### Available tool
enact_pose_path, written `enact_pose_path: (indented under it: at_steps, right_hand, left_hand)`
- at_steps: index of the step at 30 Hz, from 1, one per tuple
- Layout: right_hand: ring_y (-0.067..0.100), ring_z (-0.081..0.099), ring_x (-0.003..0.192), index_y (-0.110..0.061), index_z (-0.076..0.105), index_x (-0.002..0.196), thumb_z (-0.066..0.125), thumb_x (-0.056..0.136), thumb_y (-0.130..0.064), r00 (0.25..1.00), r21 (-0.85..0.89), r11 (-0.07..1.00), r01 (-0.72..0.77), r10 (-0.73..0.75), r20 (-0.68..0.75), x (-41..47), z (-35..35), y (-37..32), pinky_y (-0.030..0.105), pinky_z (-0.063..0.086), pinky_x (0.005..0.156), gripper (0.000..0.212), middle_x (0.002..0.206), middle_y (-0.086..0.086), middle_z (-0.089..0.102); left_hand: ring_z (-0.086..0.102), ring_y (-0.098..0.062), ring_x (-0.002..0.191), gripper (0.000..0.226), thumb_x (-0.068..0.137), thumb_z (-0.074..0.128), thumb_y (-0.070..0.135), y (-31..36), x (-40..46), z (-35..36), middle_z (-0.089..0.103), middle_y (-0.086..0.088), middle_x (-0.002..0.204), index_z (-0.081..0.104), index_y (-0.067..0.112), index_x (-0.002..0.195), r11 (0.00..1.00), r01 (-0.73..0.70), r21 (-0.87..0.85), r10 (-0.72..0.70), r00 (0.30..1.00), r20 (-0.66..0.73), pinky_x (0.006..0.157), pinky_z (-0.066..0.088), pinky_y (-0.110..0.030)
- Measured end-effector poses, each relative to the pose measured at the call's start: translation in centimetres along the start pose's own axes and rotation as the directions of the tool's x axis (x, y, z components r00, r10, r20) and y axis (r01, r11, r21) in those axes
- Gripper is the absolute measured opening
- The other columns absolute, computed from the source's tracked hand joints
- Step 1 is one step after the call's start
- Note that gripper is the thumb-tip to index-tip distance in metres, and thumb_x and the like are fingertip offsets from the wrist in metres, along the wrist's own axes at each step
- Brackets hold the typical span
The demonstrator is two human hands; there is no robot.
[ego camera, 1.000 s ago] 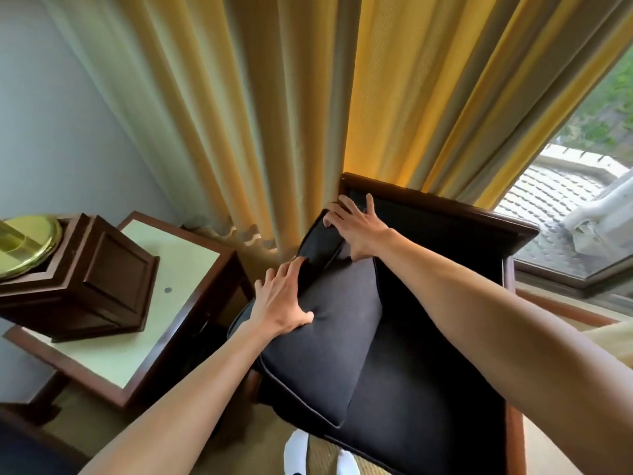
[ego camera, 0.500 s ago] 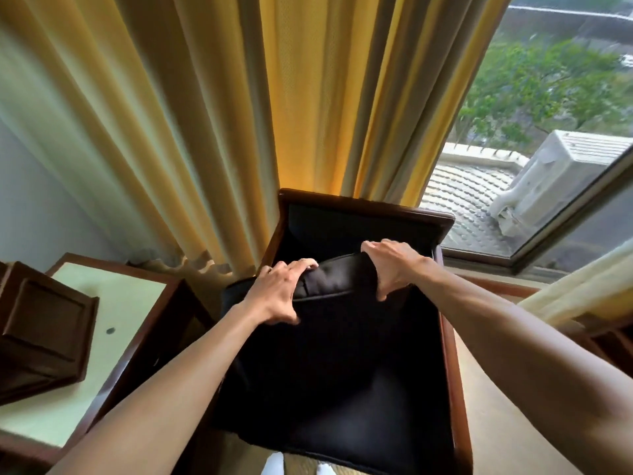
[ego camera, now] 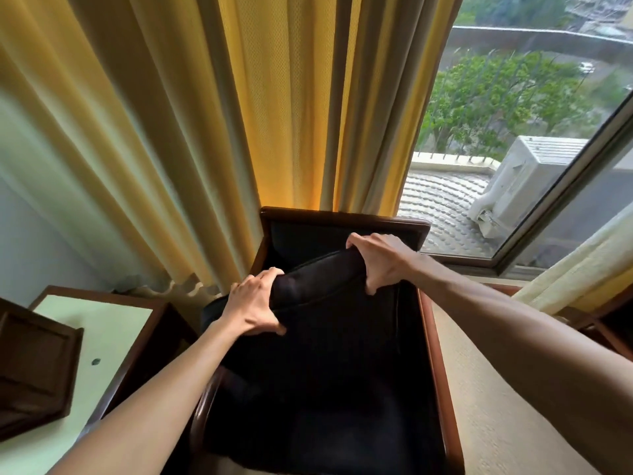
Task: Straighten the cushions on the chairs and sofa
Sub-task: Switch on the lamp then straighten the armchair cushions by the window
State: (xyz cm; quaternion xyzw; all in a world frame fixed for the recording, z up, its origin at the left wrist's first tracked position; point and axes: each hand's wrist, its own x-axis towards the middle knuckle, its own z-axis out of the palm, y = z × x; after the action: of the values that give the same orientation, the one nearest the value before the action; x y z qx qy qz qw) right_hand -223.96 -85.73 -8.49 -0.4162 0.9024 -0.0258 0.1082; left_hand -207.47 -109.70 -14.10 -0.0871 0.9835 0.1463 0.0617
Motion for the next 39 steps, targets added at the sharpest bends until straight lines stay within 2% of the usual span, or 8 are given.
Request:
enact_pose_path:
  at_steps: [3,7,12,14,22,28,35,39]
  right_hand:
    - [0.016,0.051,0.086,-0.024,0.040,0.129,0.083,0.046,-0.036,0.995,0.078,0.992,0.096,-0.096,-0.012,1.5,-1.6,-2.1,0.031,0.044,0.064,0.094,0.094,-0.004,0.058]
    - [0.016,0.039,0.115,-0.029,0.033,0.140,0.082,0.052,-0.033,0.993,0.338,0.934,0.114,-0.094,-0.076,2.0,2.4,-2.0,0.037,0.045,0.093,0.100,0.128,-0.003,0.048]
    - [0.022,0.047,0.131,-0.034,0.028,0.150,0.089,0.051,-0.009,0.999,0.910,0.412,-0.038,0.016,0.035,1.5,5.7,0.9,0.039,0.046,0.107,0.119,0.145,0.004,0.044]
    - [0.021,0.047,0.133,-0.038,0.029,0.149,0.088,0.051,-0.001,0.998,0.929,0.364,-0.069,0.026,0.064,1.4,7.3,1.9,0.036,0.045,0.108,0.120,0.143,0.001,0.047]
    - [0.014,0.051,0.122,-0.029,0.036,0.144,0.095,0.043,-0.010,0.974,0.756,0.617,-0.218,0.186,0.129,0.2,11.1,3.6,0.024,0.041,0.095,0.119,0.130,-0.007,0.056]
    - [0.021,0.063,0.089,-0.021,0.058,0.093,0.088,0.029,-0.047,0.986,0.590,0.796,-0.135,0.165,0.003,1.1,8.4,3.5,0.047,0.052,0.083,0.075,0.090,-0.001,0.068]
    - [0.018,0.051,0.096,-0.030,0.051,0.108,0.089,0.040,-0.047,0.998,0.404,0.913,-0.061,0.046,0.046,2.3,5.5,0.2,0.043,0.049,0.081,0.080,0.101,-0.003,0.056]
    - [0.018,0.047,0.107,-0.029,0.049,0.120,0.088,0.044,-0.049,0.998,0.357,0.933,-0.050,0.033,0.052,2.0,10.4,-2.3,0.042,0.046,0.091,0.088,0.112,-0.007,0.055]
  left_hand:
    - [0.056,-0.033,0.113,0.110,0.041,0.087,0.042,-1.0,-1.2,0.5,0.058,-0.005,0.123,0.034,0.020,0.135,0.993,0.082,-0.087,-0.081,0.997,0.017,0.091,0.049,-0.051]
    - [0.050,-0.033,0.121,0.109,0.042,0.088,0.034,-1.7,-1.9,2.8,0.054,-0.005,0.130,0.032,0.020,0.134,0.974,0.155,-0.166,-0.153,0.988,0.024,0.093,0.046,-0.057]
    - [0.038,-0.035,0.135,0.124,0.047,0.090,0.033,-1.5,0.3,2.7,0.037,-0.006,0.148,0.015,0.020,0.146,0.974,0.181,-0.139,-0.160,0.976,0.148,0.105,0.036,-0.060]
    - [0.039,-0.032,0.136,0.128,0.046,0.087,0.049,-0.4,1.7,2.4,0.035,-0.004,0.151,0.015,0.022,0.148,0.979,0.114,-0.166,-0.097,0.989,0.112,0.106,0.037,-0.057]
    - [0.053,-0.024,0.123,0.118,0.040,0.080,0.062,5.2,4.4,1.6,0.051,0.003,0.138,0.032,0.025,0.141,0.941,-0.071,-0.332,0.031,0.992,-0.125,0.097,0.049,-0.049]
    - [0.062,-0.017,0.106,0.102,0.037,0.084,0.057,3.5,3.8,-0.9,0.065,0.006,0.117,0.047,0.032,0.130,0.880,-0.131,-0.457,0.037,0.977,-0.209,0.091,0.053,-0.042]
    - [0.053,-0.012,0.111,0.105,0.042,0.097,0.031,-0.3,1.3,-1.5,0.056,0.011,0.118,0.041,0.026,0.130,0.850,-0.061,-0.523,-0.007,0.992,-0.128,0.092,0.045,-0.033]
    - [0.052,-0.022,0.119,0.116,0.033,0.089,0.042,-1.9,-0.3,1.6,0.054,0.001,0.128,0.037,0.021,0.135,0.893,0.002,-0.449,-0.002,1.000,0.000,0.101,0.045,-0.045]
